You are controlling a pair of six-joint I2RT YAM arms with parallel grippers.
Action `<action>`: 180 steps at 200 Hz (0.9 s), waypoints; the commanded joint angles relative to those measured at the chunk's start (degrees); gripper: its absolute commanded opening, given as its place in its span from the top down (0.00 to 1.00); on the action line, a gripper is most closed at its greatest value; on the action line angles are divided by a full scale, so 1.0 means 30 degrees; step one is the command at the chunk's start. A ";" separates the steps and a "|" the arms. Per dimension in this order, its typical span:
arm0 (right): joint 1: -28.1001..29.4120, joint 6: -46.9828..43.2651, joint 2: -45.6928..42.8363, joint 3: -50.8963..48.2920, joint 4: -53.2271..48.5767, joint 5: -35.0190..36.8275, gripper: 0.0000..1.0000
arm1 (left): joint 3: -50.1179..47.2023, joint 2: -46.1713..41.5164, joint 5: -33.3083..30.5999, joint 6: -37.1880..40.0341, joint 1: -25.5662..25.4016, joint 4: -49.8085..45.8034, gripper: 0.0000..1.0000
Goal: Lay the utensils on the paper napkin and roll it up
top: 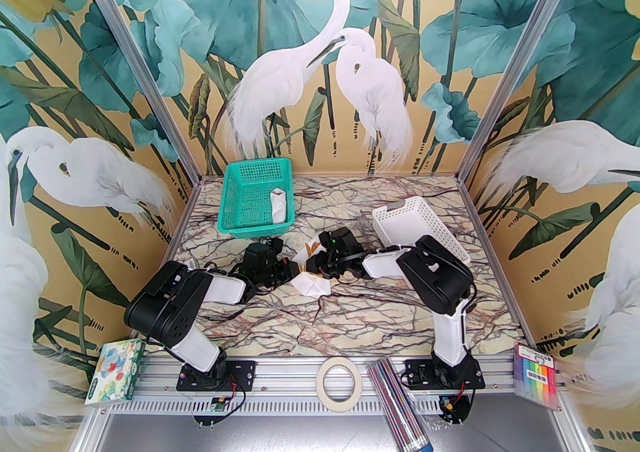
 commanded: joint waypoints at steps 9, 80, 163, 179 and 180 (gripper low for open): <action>-0.0536 -0.2450 -0.2226 0.0589 -0.4144 0.1907 0.64 | -0.0103 -0.0358 -0.0528 0.0319 0.0121 -0.0428 1.00; -0.0602 -0.4729 -0.3583 0.1236 -0.8288 0.5623 0.47 | -0.0560 -0.0238 -0.0973 0.0200 0.0124 -0.0131 1.00; 0.0940 -0.5979 -0.1867 0.3832 -1.1262 0.9824 0.27 | -0.0991 -0.0048 -0.1361 0.0130 0.0136 0.0030 1.00; 0.1252 -0.6153 -0.1423 0.4409 -1.1559 1.0265 0.25 | -0.1060 0.0102 -0.1414 -0.0001 0.0143 0.0236 1.00; 0.1252 -0.6159 -0.1397 0.4439 -1.1579 1.0293 0.24 | -0.1073 0.0135 -0.1415 -0.0017 0.0132 0.0255 1.00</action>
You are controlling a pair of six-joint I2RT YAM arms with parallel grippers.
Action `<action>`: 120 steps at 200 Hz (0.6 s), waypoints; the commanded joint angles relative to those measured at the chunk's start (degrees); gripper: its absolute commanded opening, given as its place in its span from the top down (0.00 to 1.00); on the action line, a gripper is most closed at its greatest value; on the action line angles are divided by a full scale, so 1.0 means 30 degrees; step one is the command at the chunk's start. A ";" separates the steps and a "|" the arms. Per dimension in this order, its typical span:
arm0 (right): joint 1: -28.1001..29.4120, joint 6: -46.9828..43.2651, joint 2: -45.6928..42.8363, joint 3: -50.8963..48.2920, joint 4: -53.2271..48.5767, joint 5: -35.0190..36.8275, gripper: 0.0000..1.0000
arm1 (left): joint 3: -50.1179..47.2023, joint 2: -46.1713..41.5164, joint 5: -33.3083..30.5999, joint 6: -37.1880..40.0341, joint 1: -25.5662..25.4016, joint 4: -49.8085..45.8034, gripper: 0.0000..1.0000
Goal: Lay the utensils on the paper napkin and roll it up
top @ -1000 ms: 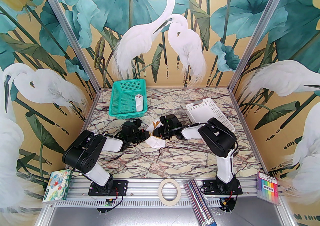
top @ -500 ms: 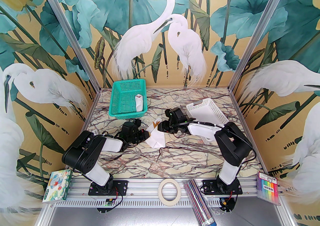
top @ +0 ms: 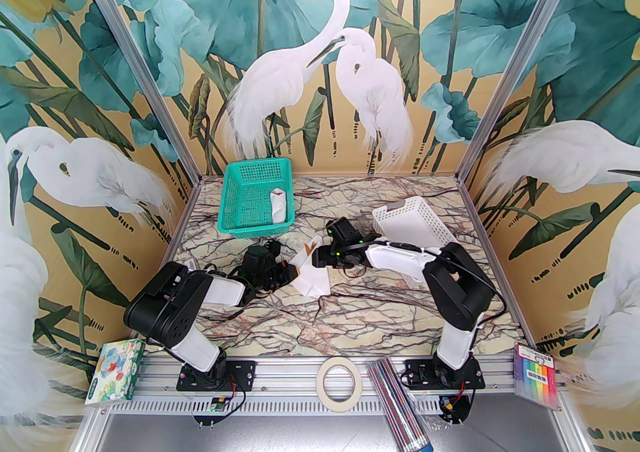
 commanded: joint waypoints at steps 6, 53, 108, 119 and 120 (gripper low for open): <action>0.0536 -0.0797 0.0991 0.1167 -0.1385 0.1645 0.22 | -0.0445 0.0226 -0.0537 -0.0103 0.0124 0.0263 1.00; 0.1182 -0.1256 0.2500 0.2729 -0.2226 0.2177 0.21 | -0.0709 0.0718 -0.0618 -0.0503 0.0124 0.1049 1.00; 0.1592 -0.1737 0.4009 0.4288 -0.3452 0.2909 0.22 | -0.0943 0.0863 -0.0650 -0.0647 0.0122 0.1403 1.00; 0.1623 -0.1812 0.4187 0.4504 -0.3632 0.3057 0.21 | -0.0958 0.0864 -0.0675 -0.0675 0.0125 0.1411 1.00; 0.1638 -0.1828 0.4207 0.4521 -0.3665 0.3057 0.21 | -0.0950 0.0857 -0.0677 -0.0676 0.0123 0.1407 1.00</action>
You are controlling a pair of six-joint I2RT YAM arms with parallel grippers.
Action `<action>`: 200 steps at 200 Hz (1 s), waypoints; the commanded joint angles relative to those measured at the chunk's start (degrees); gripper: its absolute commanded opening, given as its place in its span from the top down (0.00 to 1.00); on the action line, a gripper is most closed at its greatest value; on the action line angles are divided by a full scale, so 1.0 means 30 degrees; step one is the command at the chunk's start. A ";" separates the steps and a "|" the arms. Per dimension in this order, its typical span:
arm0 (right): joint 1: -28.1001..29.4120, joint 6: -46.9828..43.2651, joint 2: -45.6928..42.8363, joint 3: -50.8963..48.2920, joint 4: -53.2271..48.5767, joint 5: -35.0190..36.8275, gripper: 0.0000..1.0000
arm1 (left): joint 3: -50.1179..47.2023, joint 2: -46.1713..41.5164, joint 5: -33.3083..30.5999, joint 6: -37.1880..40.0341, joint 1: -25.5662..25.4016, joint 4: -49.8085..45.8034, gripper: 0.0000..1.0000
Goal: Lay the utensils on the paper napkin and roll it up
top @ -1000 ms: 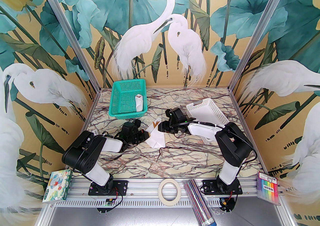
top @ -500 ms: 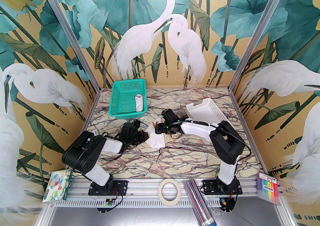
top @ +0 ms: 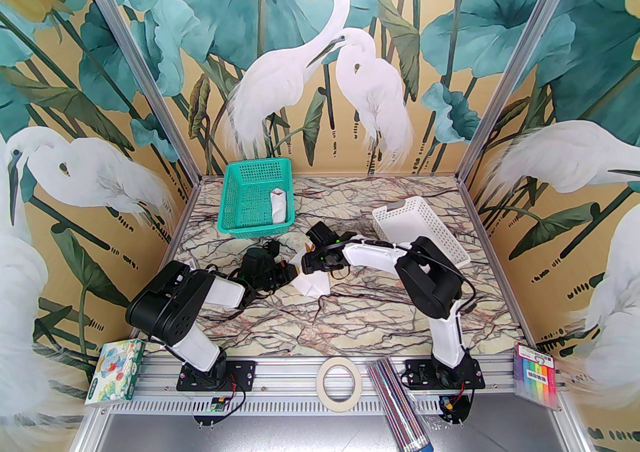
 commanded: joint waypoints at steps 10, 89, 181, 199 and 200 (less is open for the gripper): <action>0.0221 -0.0634 0.0881 0.0885 -0.1181 0.0819 0.21 | -0.0426 0.0544 -0.0541 -0.0159 0.0149 -0.0291 1.00; 0.0416 -0.1358 0.1977 0.2110 -0.3751 0.2188 0.23 | -0.0485 0.0544 -0.0778 -0.0276 0.0122 -0.0355 1.00; 0.0430 -0.1762 0.1701 0.1891 -0.4404 0.3344 0.29 | -0.0543 0.0317 -0.1105 -0.0203 0.0128 -0.0914 1.00; 0.0431 -0.1749 0.1493 0.1626 -0.4401 0.3497 0.29 | -0.0514 0.0211 -0.1250 -0.0108 0.0129 -0.1221 1.00; 0.0430 -0.1748 0.1488 0.1624 -0.4405 0.3499 0.29 | -0.0529 0.0216 -0.1251 -0.0105 0.0139 -0.1234 1.00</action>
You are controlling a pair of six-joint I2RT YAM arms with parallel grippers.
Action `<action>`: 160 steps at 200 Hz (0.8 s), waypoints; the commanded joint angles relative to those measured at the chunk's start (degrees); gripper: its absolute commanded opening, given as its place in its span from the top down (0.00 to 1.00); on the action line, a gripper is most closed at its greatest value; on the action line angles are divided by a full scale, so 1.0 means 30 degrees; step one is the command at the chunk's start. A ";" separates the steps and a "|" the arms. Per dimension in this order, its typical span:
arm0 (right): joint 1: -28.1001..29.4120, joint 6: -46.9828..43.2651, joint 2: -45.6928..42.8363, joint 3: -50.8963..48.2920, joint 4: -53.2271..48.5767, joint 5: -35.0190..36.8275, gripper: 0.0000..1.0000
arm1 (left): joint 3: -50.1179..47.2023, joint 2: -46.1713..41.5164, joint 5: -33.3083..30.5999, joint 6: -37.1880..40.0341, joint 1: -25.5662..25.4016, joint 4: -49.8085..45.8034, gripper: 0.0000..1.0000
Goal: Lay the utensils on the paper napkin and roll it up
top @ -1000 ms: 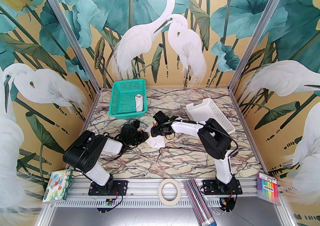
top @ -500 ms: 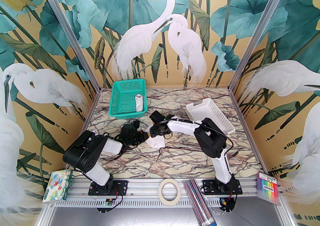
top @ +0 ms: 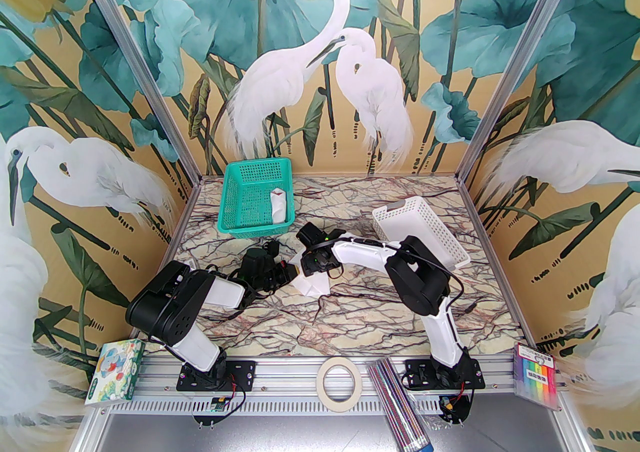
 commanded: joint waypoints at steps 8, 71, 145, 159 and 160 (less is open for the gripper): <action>-0.0174 -0.0258 0.0029 -0.0731 -0.1423 0.1451 0.29 | -0.0456 0.0141 -0.1149 0.0092 0.0130 -0.1428 1.00; -0.0209 -0.0206 -0.0703 -0.1490 -0.1137 0.1587 0.30 | -0.0400 -0.0218 -0.1424 0.0323 0.0137 -0.2124 1.00; -0.0350 -0.0178 -0.1328 -0.1964 -0.0911 0.1292 0.37 | -0.0389 -0.0272 -0.1545 0.0418 0.0128 -0.2443 1.00; -0.0372 -0.0134 -0.1360 -0.2078 -0.0897 0.1306 0.38 | -0.0368 -0.0276 -0.1574 0.0419 0.0130 -0.2496 1.00; -0.0376 -0.0147 -0.1374 -0.2108 -0.0888 0.1296 0.38 | -0.0368 -0.0261 -0.1574 0.0419 0.0129 -0.2487 1.00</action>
